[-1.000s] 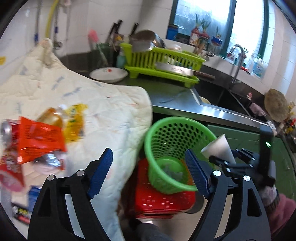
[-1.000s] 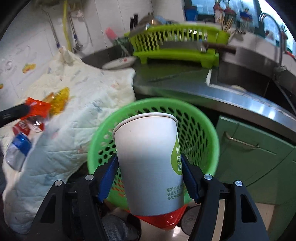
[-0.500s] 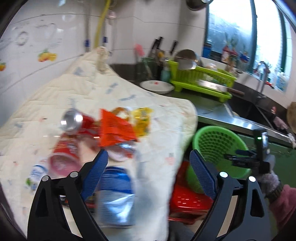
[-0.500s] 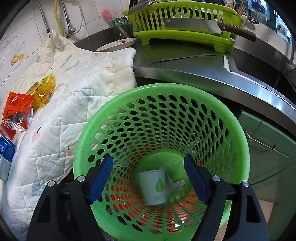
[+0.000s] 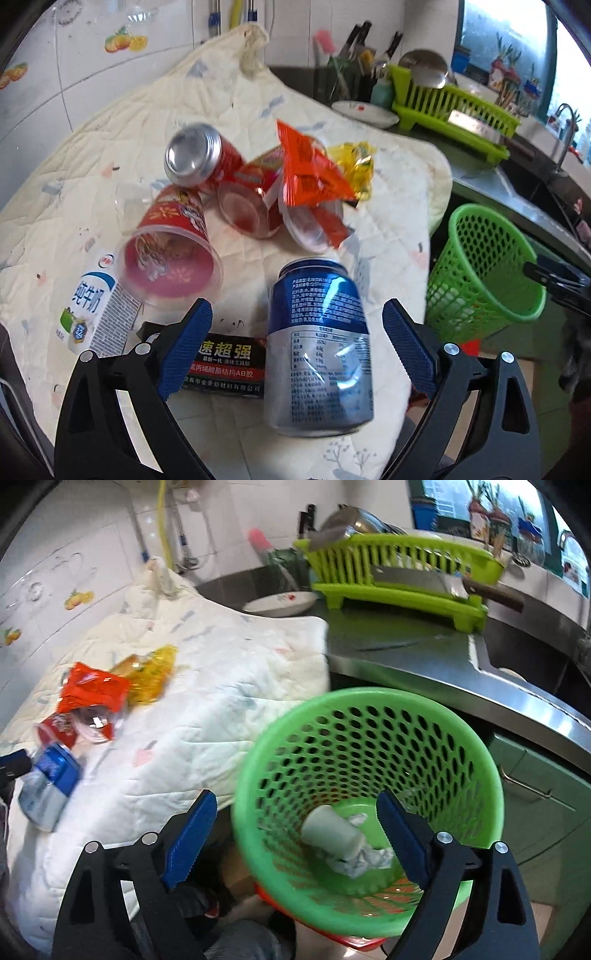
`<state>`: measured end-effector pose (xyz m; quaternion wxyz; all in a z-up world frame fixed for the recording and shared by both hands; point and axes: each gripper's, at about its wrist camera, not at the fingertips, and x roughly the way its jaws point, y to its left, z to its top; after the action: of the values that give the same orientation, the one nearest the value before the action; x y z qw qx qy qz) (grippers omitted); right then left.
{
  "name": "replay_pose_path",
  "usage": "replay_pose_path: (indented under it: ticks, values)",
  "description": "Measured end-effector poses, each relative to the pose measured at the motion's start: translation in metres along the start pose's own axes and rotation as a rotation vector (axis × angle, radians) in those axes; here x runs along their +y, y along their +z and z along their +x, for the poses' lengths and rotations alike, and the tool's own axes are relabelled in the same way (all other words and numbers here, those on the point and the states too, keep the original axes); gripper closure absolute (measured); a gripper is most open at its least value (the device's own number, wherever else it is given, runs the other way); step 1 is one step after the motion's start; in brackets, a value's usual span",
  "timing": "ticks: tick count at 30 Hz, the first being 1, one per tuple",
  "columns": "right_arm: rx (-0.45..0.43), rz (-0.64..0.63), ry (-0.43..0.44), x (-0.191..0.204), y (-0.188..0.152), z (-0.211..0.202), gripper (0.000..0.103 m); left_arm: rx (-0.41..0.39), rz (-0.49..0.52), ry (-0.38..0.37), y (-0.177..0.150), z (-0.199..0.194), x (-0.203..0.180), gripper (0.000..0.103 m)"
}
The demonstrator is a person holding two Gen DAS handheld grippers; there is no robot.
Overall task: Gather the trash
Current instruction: 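Grasp the blue-and-silver can with the left tool, then grasp the orange snack bag with the right tool while the left tool holds the can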
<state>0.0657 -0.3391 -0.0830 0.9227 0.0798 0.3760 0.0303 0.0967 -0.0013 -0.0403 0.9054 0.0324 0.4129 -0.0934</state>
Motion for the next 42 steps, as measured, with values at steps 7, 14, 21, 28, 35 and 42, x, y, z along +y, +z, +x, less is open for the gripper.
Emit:
replay_pose_path:
  ticks: [7, 14, 21, 28, 35, 42]
  values:
    - [-0.014, -0.068, 0.066, 0.041, -0.002, -0.009, 0.016, 0.061, 0.056, 0.023, -0.003, 0.022, -0.012, 0.011]
    - [-0.019, -0.129, 0.1, 0.064, 0.002, -0.009, 0.016, 0.085, 0.11, 0.056, -0.009, 0.03, -0.02, 0.011]
    - [-0.016, -0.193, 0.12, 0.081, 0.009, -0.004, 0.016, 0.096, 0.121, 0.056, -0.011, 0.036, -0.024, 0.034]
    - [-0.027, -0.273, 0.17, 0.108, 0.02, 0.0, 0.016, 0.045, 0.114, 0.034, -0.013, 0.022, -0.025, 0.034]
    - [-0.045, -0.369, 0.233, 0.147, 0.032, 0.01, 0.016, -0.028, 0.054, 0.021, -0.011, -0.013, -0.004, 0.034]
    - [-0.052, -0.46, 0.272, 0.187, 0.044, 0.03, 0.016, -0.081, -0.022, 0.025, -0.009, -0.044, 0.026, 0.035]
